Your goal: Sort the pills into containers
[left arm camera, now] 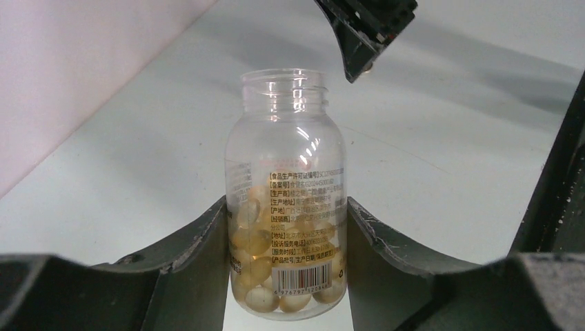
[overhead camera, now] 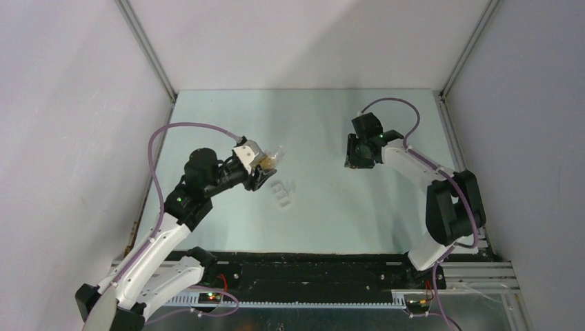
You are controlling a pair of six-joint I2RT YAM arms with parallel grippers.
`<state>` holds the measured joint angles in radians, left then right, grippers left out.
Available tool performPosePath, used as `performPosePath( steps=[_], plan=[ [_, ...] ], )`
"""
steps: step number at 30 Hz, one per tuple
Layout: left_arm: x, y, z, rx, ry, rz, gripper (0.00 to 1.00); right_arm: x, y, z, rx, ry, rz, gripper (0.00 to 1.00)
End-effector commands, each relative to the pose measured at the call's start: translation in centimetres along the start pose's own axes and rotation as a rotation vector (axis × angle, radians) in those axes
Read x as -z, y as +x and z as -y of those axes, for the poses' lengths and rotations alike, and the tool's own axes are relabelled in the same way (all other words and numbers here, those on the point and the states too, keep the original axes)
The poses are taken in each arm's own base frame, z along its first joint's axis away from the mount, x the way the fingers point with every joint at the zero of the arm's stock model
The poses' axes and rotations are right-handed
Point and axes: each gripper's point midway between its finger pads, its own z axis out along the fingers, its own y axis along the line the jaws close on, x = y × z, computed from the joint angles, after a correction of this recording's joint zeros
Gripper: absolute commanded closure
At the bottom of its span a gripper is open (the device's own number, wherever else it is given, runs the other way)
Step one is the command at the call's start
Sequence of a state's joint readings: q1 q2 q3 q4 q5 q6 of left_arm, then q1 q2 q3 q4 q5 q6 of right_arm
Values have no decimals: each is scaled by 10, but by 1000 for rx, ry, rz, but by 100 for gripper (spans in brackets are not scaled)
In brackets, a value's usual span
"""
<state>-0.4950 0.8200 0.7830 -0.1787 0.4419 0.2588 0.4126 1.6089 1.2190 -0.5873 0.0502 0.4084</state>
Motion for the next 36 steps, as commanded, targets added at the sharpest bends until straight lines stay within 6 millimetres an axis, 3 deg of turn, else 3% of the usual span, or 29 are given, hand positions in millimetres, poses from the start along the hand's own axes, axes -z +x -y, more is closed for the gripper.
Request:
performPosePath(
  steps=[1,5,11,13,15,17,21,25,27,32,36],
  plan=[
    [1,-10,-9,32,-64,48,100,-25,12,24,-17,127,-26,61],
    [-1,-4,-6,64,-58,48,100,-43,24,35,-18,167,-31,58],
    [-5,5,-7,91,-64,30,100,-55,29,43,-16,208,-38,48],
    [-6,7,-6,101,-61,14,99,-54,29,46,-23,226,-39,40],
    [-7,6,-7,101,-57,11,98,-51,29,49,-23,239,-42,24],
    [-8,6,-8,99,-58,9,98,-47,28,48,-17,230,-42,18],
    [-11,6,-10,102,-65,9,98,-35,19,33,24,139,-30,16],
    [-13,12,-12,138,-81,0,98,-17,13,-15,113,-99,-18,19],
    [-14,16,-13,153,-93,0,98,-8,20,-52,193,-267,-30,20],
    [-13,35,-16,153,-132,-32,100,11,57,-139,371,-639,-102,27],
    [-11,44,-19,138,-160,-46,100,14,79,-186,393,-762,-145,33]
  ],
)
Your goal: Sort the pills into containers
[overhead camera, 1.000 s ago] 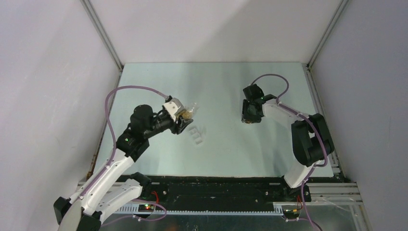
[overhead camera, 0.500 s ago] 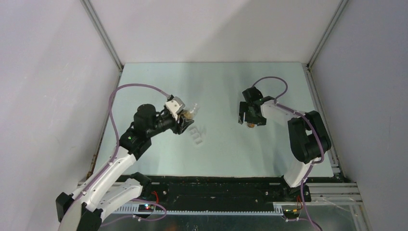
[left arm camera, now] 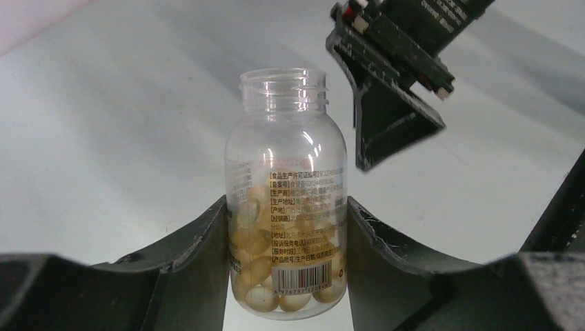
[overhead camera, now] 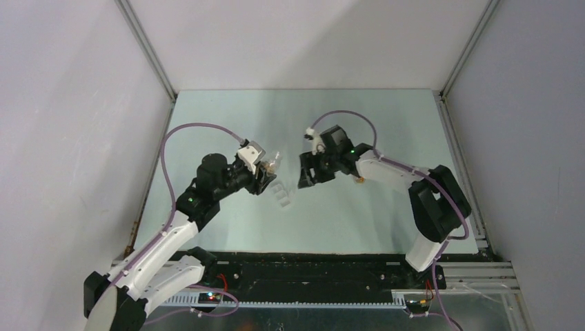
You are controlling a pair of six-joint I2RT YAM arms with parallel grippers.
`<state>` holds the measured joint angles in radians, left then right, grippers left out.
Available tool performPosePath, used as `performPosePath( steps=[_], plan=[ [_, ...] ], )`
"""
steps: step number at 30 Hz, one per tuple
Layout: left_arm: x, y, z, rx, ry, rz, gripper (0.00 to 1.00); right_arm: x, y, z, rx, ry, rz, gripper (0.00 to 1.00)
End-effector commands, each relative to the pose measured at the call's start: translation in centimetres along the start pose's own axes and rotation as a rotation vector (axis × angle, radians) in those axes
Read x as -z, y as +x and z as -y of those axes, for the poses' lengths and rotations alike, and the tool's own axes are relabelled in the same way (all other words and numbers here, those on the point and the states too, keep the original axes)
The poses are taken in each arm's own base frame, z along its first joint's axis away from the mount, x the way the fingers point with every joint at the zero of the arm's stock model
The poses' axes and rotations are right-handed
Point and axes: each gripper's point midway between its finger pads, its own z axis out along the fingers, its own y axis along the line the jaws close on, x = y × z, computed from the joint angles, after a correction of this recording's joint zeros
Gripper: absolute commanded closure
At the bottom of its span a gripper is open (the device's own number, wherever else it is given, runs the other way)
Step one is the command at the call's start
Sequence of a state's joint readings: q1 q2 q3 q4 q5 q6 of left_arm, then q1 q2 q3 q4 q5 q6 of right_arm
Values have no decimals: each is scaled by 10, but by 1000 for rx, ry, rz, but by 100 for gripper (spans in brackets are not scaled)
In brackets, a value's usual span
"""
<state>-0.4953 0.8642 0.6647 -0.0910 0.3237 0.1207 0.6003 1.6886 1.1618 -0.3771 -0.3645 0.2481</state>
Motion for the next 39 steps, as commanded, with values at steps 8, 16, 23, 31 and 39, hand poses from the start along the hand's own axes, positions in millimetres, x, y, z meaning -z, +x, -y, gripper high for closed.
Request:
performPosePath(
  steps=[8,16,23,31,39],
  plan=[
    [3,-7,-11,-33,-68,61,100,-56,-9,-67,52,-76,64,39],
    [5,0,-11,-32,-78,59,100,-64,-4,-61,30,-6,68,69],
    [3,7,-6,-33,-50,45,100,-52,-8,-60,-2,29,87,99],
    [-7,14,9,-61,22,-15,100,-2,-27,-33,-46,184,126,100],
    [-25,33,32,-121,124,-98,100,29,-34,-13,-114,219,148,100]
  ],
)
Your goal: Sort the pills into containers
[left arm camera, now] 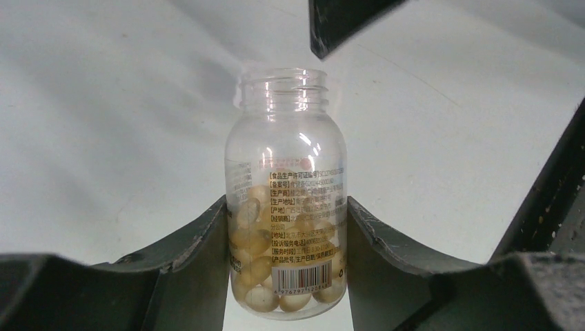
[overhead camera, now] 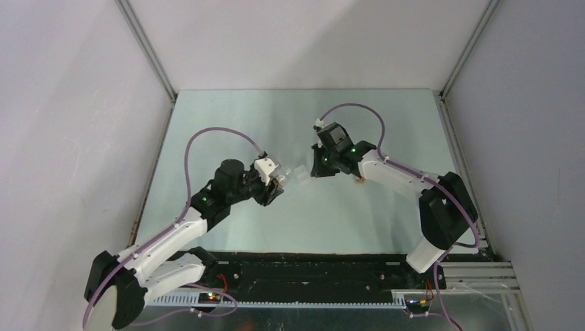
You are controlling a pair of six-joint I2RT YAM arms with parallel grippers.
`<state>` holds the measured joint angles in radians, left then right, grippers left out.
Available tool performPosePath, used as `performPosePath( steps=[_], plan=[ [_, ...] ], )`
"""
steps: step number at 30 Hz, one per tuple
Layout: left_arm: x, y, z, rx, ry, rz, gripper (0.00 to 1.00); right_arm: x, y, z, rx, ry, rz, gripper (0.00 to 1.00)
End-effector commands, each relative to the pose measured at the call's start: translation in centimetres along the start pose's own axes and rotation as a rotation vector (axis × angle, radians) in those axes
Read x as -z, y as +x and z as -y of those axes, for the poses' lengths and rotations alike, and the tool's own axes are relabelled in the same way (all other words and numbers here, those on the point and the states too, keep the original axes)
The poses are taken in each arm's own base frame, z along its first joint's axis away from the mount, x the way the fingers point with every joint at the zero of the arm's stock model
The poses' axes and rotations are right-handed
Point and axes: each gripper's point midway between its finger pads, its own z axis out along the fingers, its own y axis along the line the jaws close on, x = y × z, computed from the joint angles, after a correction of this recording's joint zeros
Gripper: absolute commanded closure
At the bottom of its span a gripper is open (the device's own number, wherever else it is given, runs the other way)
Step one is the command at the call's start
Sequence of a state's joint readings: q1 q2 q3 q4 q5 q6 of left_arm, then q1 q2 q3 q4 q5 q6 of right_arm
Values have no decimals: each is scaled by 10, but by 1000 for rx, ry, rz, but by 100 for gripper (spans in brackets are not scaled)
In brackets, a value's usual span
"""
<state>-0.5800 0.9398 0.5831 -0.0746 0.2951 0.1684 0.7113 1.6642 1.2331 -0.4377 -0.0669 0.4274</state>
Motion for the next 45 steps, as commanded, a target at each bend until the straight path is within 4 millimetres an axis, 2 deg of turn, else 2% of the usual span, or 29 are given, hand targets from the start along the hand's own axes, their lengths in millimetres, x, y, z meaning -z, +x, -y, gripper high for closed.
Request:
performPosePath(
  steps=[1,4,7,14,22,31,37,45],
  plan=[
    [-11,-22,12,-115,62,18,100,22,-19,6,-45,16,49,100],
    [-19,-12,18,-151,90,-47,100,26,-22,11,-79,8,51,100],
    [-26,-5,15,-197,93,-104,100,28,-23,12,-106,-10,49,100],
    [-32,0,4,-306,85,-161,100,35,-23,0,-184,-110,17,100],
    [-32,4,-4,-443,57,-196,100,40,-22,-19,-224,-215,-16,100],
    [-33,10,-4,-500,36,-252,100,37,-21,-44,-242,-290,-26,100],
    [-30,0,-5,-511,22,-298,100,38,-20,-50,-230,-310,-31,100],
    [-23,1,-5,-551,34,-363,100,35,-19,-47,-250,-303,-43,100]
  ],
)
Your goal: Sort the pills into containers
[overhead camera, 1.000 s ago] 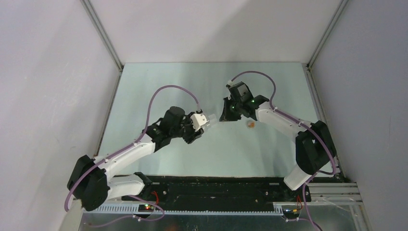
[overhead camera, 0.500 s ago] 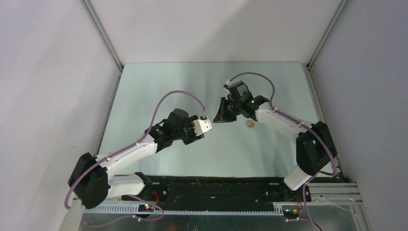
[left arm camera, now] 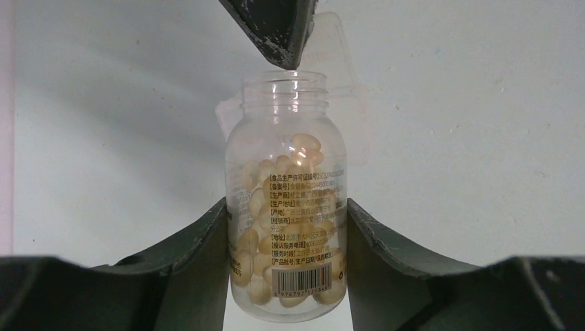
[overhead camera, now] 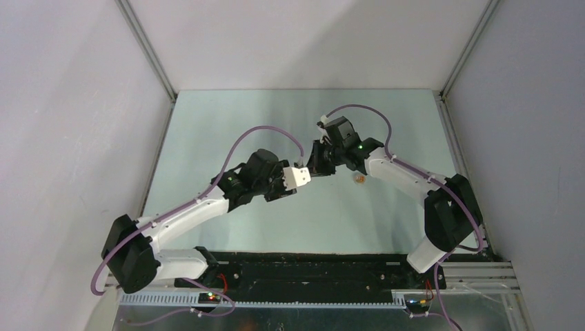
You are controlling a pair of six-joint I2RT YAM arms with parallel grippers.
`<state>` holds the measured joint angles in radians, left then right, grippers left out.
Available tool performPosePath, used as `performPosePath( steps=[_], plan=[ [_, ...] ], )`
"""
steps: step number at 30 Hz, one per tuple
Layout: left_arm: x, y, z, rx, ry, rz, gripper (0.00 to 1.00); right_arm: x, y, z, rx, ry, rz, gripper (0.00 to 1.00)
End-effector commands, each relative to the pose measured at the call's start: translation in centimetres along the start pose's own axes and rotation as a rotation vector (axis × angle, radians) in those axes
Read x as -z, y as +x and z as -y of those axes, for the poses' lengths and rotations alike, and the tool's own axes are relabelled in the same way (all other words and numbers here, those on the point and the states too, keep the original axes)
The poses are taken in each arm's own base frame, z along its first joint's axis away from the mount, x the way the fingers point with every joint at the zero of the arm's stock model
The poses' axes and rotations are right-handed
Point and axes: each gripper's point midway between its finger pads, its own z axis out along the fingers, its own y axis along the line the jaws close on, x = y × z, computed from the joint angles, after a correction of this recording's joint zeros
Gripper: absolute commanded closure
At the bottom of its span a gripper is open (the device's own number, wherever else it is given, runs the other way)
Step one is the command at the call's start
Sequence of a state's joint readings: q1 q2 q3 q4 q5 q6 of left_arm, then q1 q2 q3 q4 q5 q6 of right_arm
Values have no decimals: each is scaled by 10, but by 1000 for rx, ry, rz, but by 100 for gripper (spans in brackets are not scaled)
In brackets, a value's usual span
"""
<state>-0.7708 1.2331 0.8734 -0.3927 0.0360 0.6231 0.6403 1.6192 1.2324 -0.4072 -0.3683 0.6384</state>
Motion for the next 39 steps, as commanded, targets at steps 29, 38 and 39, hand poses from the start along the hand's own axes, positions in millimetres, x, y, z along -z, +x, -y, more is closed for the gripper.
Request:
performPosePath(
  steps=[29,38,39],
  plan=[
    [8,19,-8,-115,-26,-155,100,-29,-3,-1,-63,-149,-63,100],
    [-8,28,7,-85,15,-151,100,-51,8,17,-59,-166,-91,99],
    [-9,29,8,-83,20,-152,100,-52,8,19,-56,-173,-85,99]
  ],
)
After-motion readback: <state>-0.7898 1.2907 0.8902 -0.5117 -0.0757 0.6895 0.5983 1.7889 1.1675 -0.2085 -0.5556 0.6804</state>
